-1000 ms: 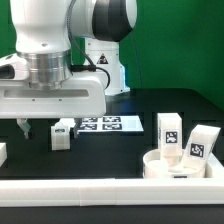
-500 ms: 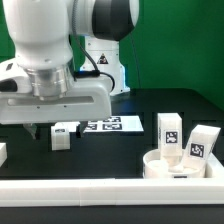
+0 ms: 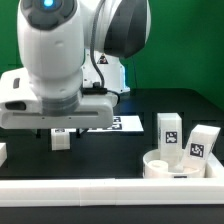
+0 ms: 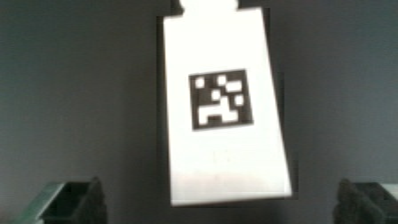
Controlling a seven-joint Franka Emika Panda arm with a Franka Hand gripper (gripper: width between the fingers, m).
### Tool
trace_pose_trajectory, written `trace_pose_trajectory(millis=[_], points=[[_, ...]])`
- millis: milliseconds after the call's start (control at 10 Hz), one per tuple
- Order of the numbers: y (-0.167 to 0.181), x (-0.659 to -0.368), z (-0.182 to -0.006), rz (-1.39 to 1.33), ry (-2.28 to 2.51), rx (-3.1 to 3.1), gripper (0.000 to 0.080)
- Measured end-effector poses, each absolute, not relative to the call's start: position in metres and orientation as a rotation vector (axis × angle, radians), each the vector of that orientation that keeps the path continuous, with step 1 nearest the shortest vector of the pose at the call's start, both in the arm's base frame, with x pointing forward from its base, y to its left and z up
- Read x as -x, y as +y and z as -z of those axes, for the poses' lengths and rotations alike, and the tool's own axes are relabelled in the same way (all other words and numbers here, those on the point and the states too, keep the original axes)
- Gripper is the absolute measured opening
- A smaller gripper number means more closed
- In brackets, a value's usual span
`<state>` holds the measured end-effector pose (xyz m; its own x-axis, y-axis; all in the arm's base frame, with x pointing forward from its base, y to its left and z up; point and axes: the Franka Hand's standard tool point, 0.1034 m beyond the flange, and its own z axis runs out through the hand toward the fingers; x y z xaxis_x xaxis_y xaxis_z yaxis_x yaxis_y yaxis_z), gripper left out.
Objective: Assemble stool
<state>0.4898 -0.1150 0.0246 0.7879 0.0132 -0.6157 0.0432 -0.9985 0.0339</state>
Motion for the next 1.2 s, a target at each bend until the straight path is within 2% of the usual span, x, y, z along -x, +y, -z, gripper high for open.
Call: trace_pose_trajectory(millis=[800, 900, 1200], points=[[-0.115, -0.475, -0.017, 1.072, -0.016, -2.897, 0.0649], [-0.115, -0.468, -0.021, 1.195, -0.007, -2.870, 0.0649], [-0.115, -0.463, -0.013, 1.453, -0.023, -2.757, 0.0649]])
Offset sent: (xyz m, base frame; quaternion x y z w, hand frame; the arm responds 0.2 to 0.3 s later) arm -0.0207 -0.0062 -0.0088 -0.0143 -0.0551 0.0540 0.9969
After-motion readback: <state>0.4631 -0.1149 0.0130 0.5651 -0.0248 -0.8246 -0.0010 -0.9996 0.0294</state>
